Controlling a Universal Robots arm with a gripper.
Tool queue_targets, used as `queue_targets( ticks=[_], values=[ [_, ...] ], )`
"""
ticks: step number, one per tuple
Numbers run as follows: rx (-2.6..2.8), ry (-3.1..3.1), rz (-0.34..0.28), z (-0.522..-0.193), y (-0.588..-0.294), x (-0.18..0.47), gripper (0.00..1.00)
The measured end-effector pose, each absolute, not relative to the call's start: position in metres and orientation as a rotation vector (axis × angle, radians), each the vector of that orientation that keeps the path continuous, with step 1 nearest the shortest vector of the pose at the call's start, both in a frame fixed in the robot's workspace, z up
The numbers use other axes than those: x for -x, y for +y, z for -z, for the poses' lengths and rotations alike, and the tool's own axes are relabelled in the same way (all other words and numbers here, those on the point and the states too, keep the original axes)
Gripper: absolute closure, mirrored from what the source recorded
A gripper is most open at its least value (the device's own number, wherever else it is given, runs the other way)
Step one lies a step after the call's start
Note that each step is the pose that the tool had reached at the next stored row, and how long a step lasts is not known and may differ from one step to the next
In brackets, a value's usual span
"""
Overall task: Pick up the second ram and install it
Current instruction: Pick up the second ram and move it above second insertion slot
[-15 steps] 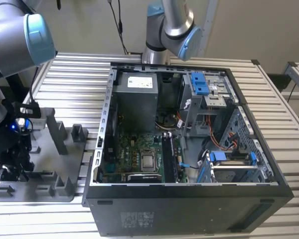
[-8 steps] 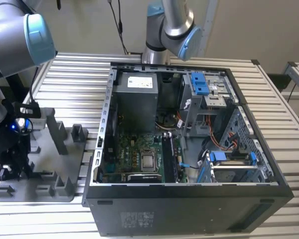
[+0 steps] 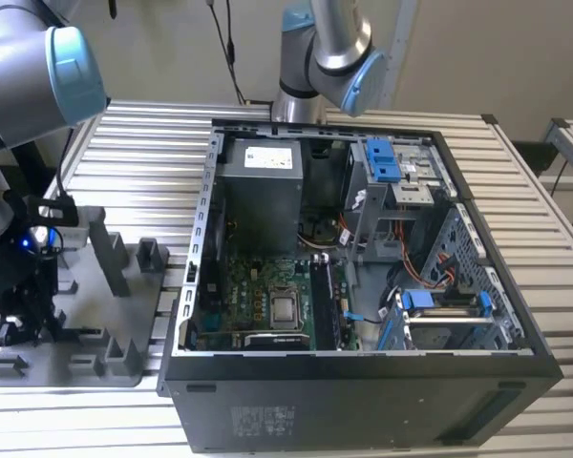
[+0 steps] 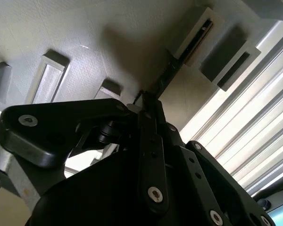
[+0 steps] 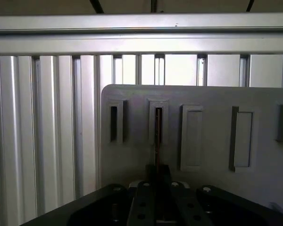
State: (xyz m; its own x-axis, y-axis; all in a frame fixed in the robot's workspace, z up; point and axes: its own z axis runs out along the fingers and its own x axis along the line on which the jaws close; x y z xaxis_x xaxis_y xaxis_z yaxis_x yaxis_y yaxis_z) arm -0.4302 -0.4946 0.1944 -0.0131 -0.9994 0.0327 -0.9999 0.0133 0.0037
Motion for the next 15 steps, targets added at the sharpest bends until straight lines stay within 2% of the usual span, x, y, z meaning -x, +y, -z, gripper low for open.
queue_targets(
  ticks=[15],
  values=[
    [-2.188, -2.218, -0.032, -0.1985, -0.4946, 0.4302, 0.86]
  ],
)
